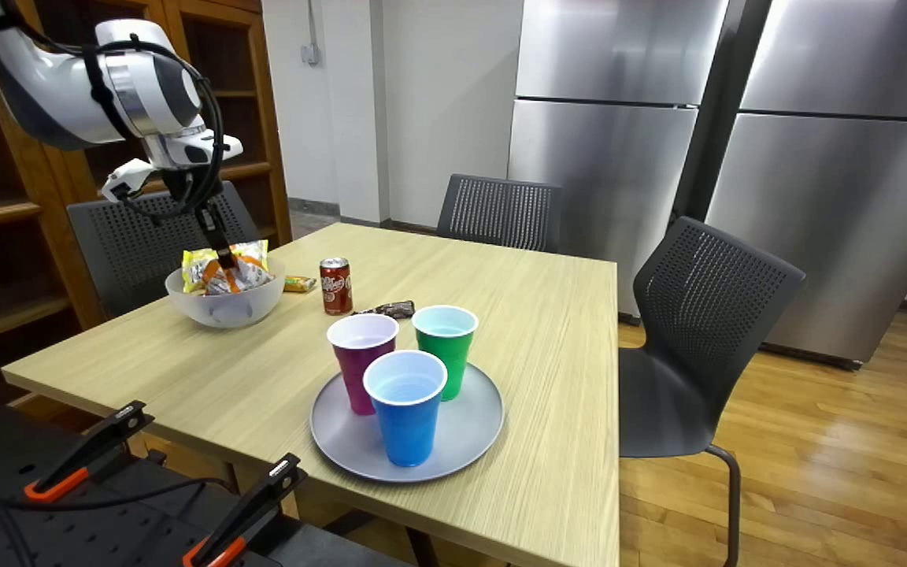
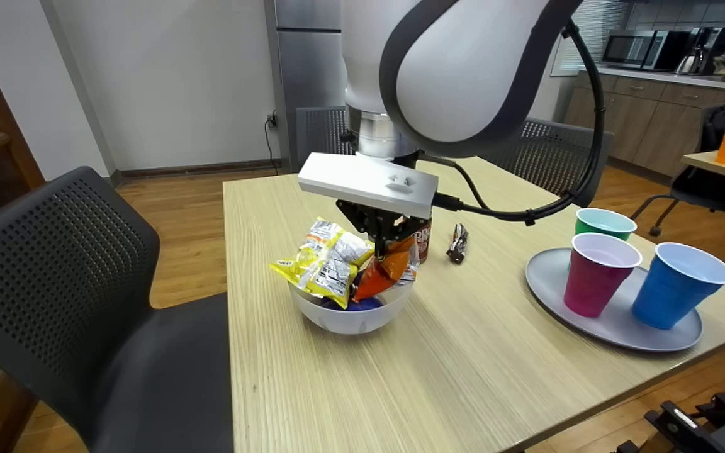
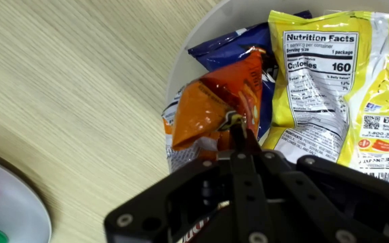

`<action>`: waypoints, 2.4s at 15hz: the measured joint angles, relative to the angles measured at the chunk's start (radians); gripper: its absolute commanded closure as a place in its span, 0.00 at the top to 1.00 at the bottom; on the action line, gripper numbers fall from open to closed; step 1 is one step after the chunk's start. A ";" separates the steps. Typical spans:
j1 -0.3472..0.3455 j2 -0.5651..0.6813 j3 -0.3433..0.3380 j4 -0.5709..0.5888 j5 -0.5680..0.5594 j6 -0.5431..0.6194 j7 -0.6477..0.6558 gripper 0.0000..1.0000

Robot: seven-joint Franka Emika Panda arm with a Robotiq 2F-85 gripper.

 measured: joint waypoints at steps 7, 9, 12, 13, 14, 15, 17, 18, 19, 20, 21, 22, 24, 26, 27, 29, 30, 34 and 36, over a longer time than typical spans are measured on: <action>-0.008 0.043 0.000 0.036 0.028 -0.001 0.000 0.00; -0.008 0.048 0.000 0.042 0.033 -0.001 0.000 0.00; -0.008 0.049 0.000 0.043 0.036 -0.001 0.000 0.27; -0.008 0.049 0.000 0.043 0.036 -0.001 0.000 0.33; -0.008 0.049 0.000 0.044 0.037 -0.001 0.000 0.40; -0.008 0.049 0.000 0.045 0.037 -0.001 0.000 0.48; -0.008 0.049 0.000 0.046 0.037 -0.001 0.000 0.63; -0.008 0.048 0.000 0.046 0.037 0.000 0.000 0.69; -0.007 0.048 0.001 0.046 0.037 0.000 0.000 0.78; -0.007 0.047 0.001 0.046 0.037 0.000 0.000 0.85; -0.006 0.046 0.001 0.046 0.037 0.000 0.000 0.93; -0.005 0.044 0.001 0.046 0.037 0.000 0.000 0.99; -0.003 0.041 0.001 0.046 0.037 0.000 0.000 1.00; -0.001 0.036 0.001 0.046 0.036 0.000 0.000 1.00; 0.000 0.034 0.001 0.046 0.036 0.000 0.000 1.00; 0.001 0.028 0.001 0.046 0.035 0.000 0.000 1.00; 0.003 0.023 0.001 0.046 0.034 0.000 0.000 1.00; 0.009 0.002 0.000 0.045 0.020 0.000 0.014 1.00; 0.014 -0.012 0.000 0.042 -0.001 0.002 0.037 1.00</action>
